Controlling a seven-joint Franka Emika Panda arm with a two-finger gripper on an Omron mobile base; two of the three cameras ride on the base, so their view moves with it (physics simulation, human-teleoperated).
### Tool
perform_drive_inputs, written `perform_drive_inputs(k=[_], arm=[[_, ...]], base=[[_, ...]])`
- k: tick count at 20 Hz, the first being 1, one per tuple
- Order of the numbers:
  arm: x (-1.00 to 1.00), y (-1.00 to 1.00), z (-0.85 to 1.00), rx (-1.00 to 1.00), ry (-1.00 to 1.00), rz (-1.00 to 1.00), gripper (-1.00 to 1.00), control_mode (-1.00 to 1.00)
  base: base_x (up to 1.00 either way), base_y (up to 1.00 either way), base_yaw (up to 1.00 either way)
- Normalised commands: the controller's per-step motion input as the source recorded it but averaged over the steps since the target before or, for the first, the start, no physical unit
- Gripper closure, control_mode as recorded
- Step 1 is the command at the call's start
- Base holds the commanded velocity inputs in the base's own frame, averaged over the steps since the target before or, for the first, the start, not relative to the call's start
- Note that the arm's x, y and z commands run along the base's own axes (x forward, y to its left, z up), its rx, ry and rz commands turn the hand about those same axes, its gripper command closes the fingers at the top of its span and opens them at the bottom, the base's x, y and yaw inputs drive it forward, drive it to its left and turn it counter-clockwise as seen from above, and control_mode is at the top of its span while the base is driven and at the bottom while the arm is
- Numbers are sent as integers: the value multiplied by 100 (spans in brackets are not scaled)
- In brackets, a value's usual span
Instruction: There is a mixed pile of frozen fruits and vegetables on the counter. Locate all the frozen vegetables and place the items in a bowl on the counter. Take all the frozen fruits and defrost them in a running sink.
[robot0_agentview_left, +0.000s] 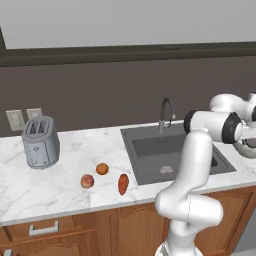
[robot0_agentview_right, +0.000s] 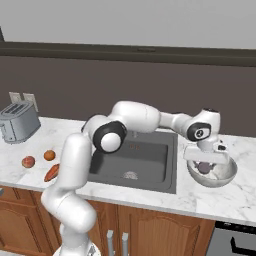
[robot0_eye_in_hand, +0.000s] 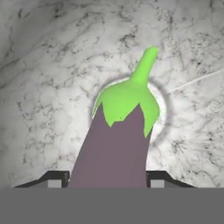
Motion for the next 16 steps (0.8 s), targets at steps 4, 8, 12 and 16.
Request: perform_drive_inputs(k=[4,8,12,16], arm=[[0,0,0,0,0,0,-100,-100],[-2,0,27,-3,-4,0,-100,-100],[-12,3,27,0,-2,-1,-100,-100],[-13,26,45,0,-3,-1,-100,-100]], base=[[0,0,0],[0,0,0],[0,0,0],[0,0,0]])
